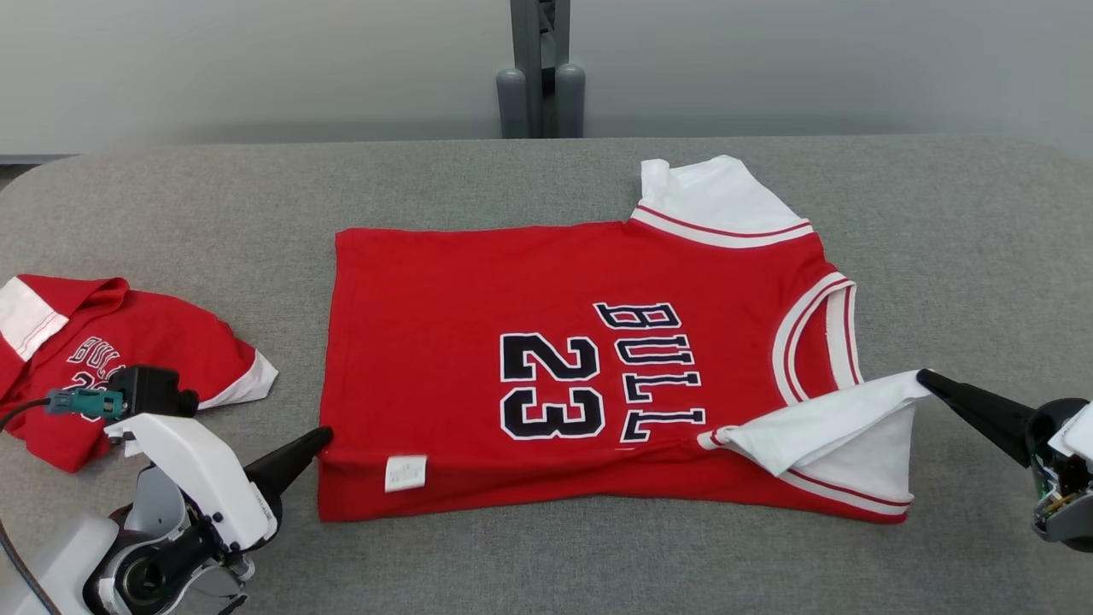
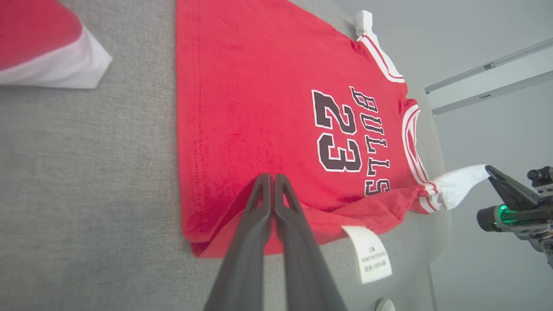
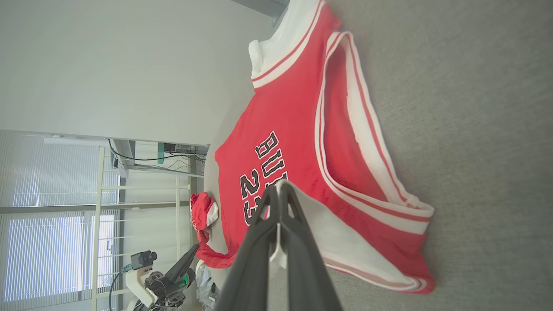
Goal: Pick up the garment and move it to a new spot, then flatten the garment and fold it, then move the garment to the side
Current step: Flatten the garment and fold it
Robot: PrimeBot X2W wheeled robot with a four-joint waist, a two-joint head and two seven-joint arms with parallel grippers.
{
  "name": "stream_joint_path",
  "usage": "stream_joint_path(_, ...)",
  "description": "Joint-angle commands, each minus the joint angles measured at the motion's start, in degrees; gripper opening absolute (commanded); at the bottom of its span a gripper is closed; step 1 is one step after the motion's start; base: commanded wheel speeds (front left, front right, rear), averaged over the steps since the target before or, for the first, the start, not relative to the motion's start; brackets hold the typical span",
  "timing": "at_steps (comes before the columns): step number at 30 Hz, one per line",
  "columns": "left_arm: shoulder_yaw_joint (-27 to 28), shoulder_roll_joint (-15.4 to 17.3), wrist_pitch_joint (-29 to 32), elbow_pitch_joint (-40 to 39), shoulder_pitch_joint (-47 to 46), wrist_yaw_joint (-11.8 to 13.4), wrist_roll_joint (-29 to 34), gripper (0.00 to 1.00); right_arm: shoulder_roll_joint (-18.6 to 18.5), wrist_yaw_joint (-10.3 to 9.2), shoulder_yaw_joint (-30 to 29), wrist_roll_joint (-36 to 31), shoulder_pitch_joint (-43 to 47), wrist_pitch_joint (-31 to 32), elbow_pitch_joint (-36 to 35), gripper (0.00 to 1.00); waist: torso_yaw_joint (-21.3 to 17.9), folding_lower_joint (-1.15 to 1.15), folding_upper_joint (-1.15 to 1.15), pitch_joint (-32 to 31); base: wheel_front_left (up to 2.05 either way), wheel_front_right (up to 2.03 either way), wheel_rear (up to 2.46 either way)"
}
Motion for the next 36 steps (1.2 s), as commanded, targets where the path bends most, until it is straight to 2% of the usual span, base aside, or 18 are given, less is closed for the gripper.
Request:
stream_joint_path(1, 0.3, -0.3, -0.9, 0.9, -0.8, -0.4, 0.6, 0.0, 0.3, 0.07, -0.6, -0.5, -0.7, -0.3, 0.2, 0.0, 0.4, 0.0, 0.0, 0.4, 0.0, 0.0, 0.0)
stream_joint_path(8, 1.1, -3.4, -6.6, 5.1, -3.6, -1.6, 3.3, 0.0, 1.0, 0.07, -2.4, -2.7, -2.0, -0.7, 2.0, 0.0, 1.4, 0.0, 0.0, 2.0, 0.0, 0.0, 0.0)
stream_joint_path(13, 1.0, -5.4, -9.5, 7.6, -6.1, -3.0, 5.4, 0.0, 1.5, 0.07, -3.1, -6.7, -4.4, -1.0, 2.1, 0.0, 2.0, 0.0, 0.0, 4.1, 0.0, 0.0, 0.0)
stream_joint_path(21, -0.7, -7.8, -10.7, 11.3, -9.7, -3.9, 8.1, 0.0, 2.6, 0.07, -3.7, -12.0, -7.9, -1.3, 2.8, 0.0, 2.9, 0.0, 0.0, 7.2, 0.0, 0.0, 0.0)
stream_joint_path(24, -0.9, -8.3, -11.2, 12.7, -10.4, -3.6, 8.7, 0.0, 3.1, 0.07, -3.9, -12.9, -8.4, -1.5, 3.3, 0.0, 3.1, 0.0, 0.0, 7.7, 0.0, 0.0, 0.0)
stream_joint_path(36, -2.4, -10.3, -12.2, 18.2, -13.2, -5.0, 10.7, 0.0, 5.4, 0.07, -5.8, -16.3, -9.6, -3.2, 3.9, 0.0, 3.7, 0.0, 0.0, 9.4, 0.0, 0.0, 0.0)
